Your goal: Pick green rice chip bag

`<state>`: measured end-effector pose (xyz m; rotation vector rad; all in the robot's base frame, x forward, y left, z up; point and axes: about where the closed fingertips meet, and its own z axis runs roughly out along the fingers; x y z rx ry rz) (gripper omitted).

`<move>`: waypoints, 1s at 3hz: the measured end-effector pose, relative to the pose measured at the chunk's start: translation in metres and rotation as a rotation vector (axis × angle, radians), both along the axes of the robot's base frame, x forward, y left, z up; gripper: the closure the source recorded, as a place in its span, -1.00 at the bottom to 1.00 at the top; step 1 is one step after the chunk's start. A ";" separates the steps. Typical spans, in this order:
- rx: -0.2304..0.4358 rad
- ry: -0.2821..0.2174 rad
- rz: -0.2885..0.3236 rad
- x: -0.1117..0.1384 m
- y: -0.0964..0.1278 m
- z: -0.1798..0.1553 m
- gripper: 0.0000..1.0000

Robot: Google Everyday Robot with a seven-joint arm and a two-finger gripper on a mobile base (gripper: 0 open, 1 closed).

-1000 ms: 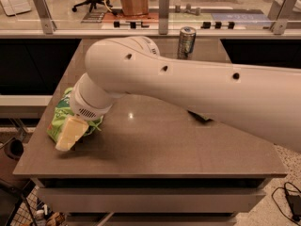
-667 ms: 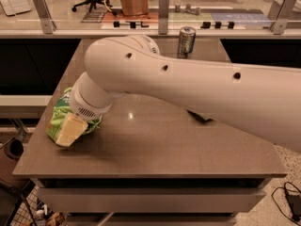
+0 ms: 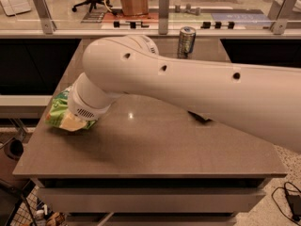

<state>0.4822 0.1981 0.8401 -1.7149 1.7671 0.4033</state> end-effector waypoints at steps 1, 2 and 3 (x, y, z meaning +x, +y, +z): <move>0.000 -0.005 0.001 -0.001 0.000 0.002 1.00; 0.008 -0.010 0.005 -0.003 0.000 0.005 1.00; 0.049 -0.029 0.029 -0.001 -0.002 0.017 1.00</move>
Offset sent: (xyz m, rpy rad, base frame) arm -0.0009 0.0001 0.0019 -0.0002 -0.0042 0.0006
